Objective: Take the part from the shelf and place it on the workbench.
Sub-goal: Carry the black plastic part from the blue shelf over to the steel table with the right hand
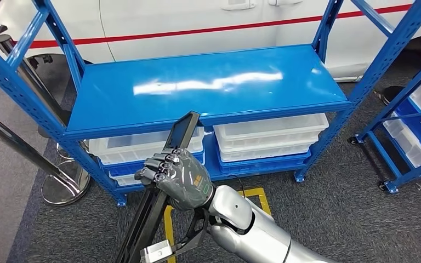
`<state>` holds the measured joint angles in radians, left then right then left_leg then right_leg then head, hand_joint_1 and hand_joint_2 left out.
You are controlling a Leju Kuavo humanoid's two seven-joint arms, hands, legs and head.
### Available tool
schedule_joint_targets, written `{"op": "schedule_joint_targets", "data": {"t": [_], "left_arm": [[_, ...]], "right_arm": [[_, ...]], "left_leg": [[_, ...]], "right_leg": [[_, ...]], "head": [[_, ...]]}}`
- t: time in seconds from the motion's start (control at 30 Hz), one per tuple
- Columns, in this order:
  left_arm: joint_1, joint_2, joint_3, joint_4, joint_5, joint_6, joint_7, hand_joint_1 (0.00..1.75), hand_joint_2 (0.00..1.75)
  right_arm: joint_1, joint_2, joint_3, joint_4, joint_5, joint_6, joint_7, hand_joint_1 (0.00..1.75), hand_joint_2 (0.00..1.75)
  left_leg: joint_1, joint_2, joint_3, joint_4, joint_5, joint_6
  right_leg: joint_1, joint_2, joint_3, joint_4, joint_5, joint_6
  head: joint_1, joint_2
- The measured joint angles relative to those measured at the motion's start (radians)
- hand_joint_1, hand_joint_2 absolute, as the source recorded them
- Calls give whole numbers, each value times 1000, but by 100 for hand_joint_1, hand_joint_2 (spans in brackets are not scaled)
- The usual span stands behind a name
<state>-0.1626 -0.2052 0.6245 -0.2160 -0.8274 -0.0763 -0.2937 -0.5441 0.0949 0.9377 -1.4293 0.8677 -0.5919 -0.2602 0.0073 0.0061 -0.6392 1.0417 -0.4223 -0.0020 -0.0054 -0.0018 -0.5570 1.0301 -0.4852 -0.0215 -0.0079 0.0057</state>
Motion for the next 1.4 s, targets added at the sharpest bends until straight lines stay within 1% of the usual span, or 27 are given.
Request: {"op": "schedule_joint_targets", "data": {"t": [0.07, 0.13, 0.17, 0.2, 0.23, 0.27, 0.33, 0.37, 0.47, 0.5, 0.57, 0.63, 0.67, 0.7, 0.73, 0.8, 0.87, 0.93, 1.0, 1.07, 1.13, 1.17, 1.2, 1.23, 1.3, 1.37, 1.4], "left_arm": [[0, 0, 0, 0, 0, 0, 0, 0, 175], [0, 0, 0, 0, 1, 0, -1, 0, 175], [0, 0, 0, 0, 1, 0, -1, 0, 175], [0, 0, 0, 0, 1, 0, -1, 0, 175], [0, 0, 0, 0, 2, 0, -1, 0, 175], [-1, 0, 0, 0, 3, 0, -1, 0, 175], [-4, 0, 0, 0, 8, 2, -2, 0, 175], [-5, 0, 0, 0, 12, 2, -3, 0, 175], [-3, 0, 1, 0, 20, 4, -3, 0, 175], [-3, -1, 1, 0, 21, 4, -4, 0, 175], [-5, -2, 1, 0, 22, 5, -5, 0, 175], [-4, -3, 1, 0, 22, 5, -6, 0, 175], [-3, -3, 1, 0, 23, 5, -6, 0, 175], [-2, -3, 1, 0, 25, 5, -6, 0, 175], [-1, -4, 2, 0, 27, 5, -7, 0, 175], [0, -6, 2, 0, 31, 5, -8, 0, 175], [0, -9, 2, 0, 32, 6, -9, 0, 175], [1, -11, 3, 0, 32, 6, -10, 0, 175], [2, -12, 3, 0, 32, 6, -10, 0, 175], [3, -12, 3, 0, 32, 6, -10, 0, 175], [3, -12, 3, 0, 32, 6, -10, 0, 175], [4, -12, 3, 0, 32, 6, -10, 0, 175], [4, -12, 3, 0, 32, 6, -10, 0, 175], [5, -12, 3, 0, 32, 6, -10, 0, 175], [4, -12, 3, 0, 32, 6, -10, 0, 175], [2, -12, 3, 0, 31, 7, -11, 0, 175], [1, -12, 3, 0, 30, 7, -11, 0, 175]], "right_arm": [[-2, 0, 0, -2, -1, 0, 4, 175, 175], [-2, 0, 0, -5, -4, -1, 11, 175, 175], [-2, 0, 0, -7, -7, -1, 15, 175, 175], [-2, 0, 0, -8, -9, -1, 18, 175, 175], [-2, 0, 0, -10, -12, -1, 20, 175, 175], [-2, 0, -1, -13, -18, -1, 23, 175, 175], [-2, 0, -6, -19, -39, 0, 33, 175, 175], [-1, 0, -11, -21, -55, 2, 39, 175, 175], [2, 1, -36, -23, -107, 13, 55, 175, 175], [4, 1, -46, -23, -117, 17, 59, 175, 175], [8, 2, -62, -22, -127, 21, 63, 175, 175], [15, 1, -73, -22, -136, 24, 64, 175, 175], [20, 1, -78, -21, -146, 30, 66, 175, 175], [25, 1, -82, -19, -162, 38, 68, 175, 175], [29, 1, -88, -17, -182, 48, 70, 175, 175], [34, 3, -101, -12, -217, 61, 73, 175, 175], [35, 7, -112, -8, -234, 66, 72, 175, 175], [37, 11, -119, -4, -239, 69, 72, 175, 175], [38, 12, -121, 0, -240, 70, 72, 175, 175], [38, 16, -122, 3, -240, 70, 72, 175, 175], [38, 19, -123, 7, -239, 70, 71, 175, 175], [40, 20, -123, 9, -238, 70, 71, 175, 175], [41, 20, -123, 12, -235, 69, 71, 175, 175], [43, 20, -123, 14, -231, 68, 70, 175, 175], [44, 20, -124, 16, -220, 65, 70, 175, 175], [43, 21, -127, 16, -208, 60, 71, 175, 175], [43, 22, -128, 16, -205, 59, 71, 175, 175]], "left_leg": [[4, -1, -32, 81, -73, -9], [5, -1, -71, 207, -151, -16], [5, 0, -76, 248, -166, -17], [5, 0, -66, 257, -160, -17], [5, 0, -35, 226, -139, -15], [5, -1, 13, 163, -112, -12], [1, -1, 105, 25, -89, -3], [-2, -2, 128, -16, -89, 1], [-6, -2, 129, -41, -80, 16], [-4, 0, 125, -45, -71, 24], [1, 2, 112, -50, -51, 40], [-1, 3, 90, -48, -36, 45], [-1, 3, 79, -46, -30, 44], [-1, 3, 69, -43, -24, 43], [-1, 3, 59, -39, -19, 41], [-1, 2, 42, -28, -13, 36], [-2, 1, 31, -19, -8, 26], [-3, 1, 25, -17, 2, 12], [-2, 0, 17, -11, -4, 0], [0, -2, -8, 46, -61, -9], [2, -2, -48, 167, -144, -15], [3, -2, -61, 221, -169, -17], [3, -2, -61, 249, -174, -17], [3, -2, -42, 238, -160, -16], [2, -2, 44, 118, -111, -8], [-4, -3, 120, -4, -90, 2], [-7, -3, 135, -32, -89, 6]], "right_leg": [[-2, -2, -17, -4, 17, -13], [0, -3, -39, -2, 33, -17], [1, -3, -50, -1, 40, -17], [2, -3, -61, 1, 47, -16], [2, -3, -71, 3, 54, -15], [2, -3, -79, 6, 59, -13], [4, -3, -91, 10, 70, -5], [4, -3, -94, 10, 75, 1], [2, -4, -96, 8, 89, 20], [1, -3, -101, 17, 77, 25], [0, 0, -127, 85, 9, 33], [-2, 1, -166, 207, -75, 39], [-3, 1, -176, 256, -94, 42], [-4, 0, -171, 274, -92, 44], [-6, 0, -146, 253, -74, 44], [-8, 0, -57, 127, -34, 41], [-4, 2, 1, 30, -18, 32], [2, 3, 2, 14, -14, 21], [-2, 1, -6, 6, -3, 5], [-6, -2, -19, 0, 13, -12], [-4, -3, -38, 0, 28, -19], [-2, -3, -48, 1, 35, -20], [0, -4, -59, 3, 41, -20], [1, -4, -68, 5, 48, -19], [2, -3, -82, 9, 57, -16], [3, -3, -90, 10, 68, -8], [2, -3, -92, 10, 74, -2]], "head": [[0, 0], [0, 0], [0, 0], [0, 0], [0, 0], [0, 0], [0, 0], [0, 0], [0, 0], [0, 0], [0, 0], [0, 0], [0, 0], [0, 0], [0, 0], [0, 0], [0, 0], [0, 0], [0, 0], [0, 0], [0, 0], [0, 0], [0, 0], [0, 0], [0, 0], [0, 0], [0, 0]]}}
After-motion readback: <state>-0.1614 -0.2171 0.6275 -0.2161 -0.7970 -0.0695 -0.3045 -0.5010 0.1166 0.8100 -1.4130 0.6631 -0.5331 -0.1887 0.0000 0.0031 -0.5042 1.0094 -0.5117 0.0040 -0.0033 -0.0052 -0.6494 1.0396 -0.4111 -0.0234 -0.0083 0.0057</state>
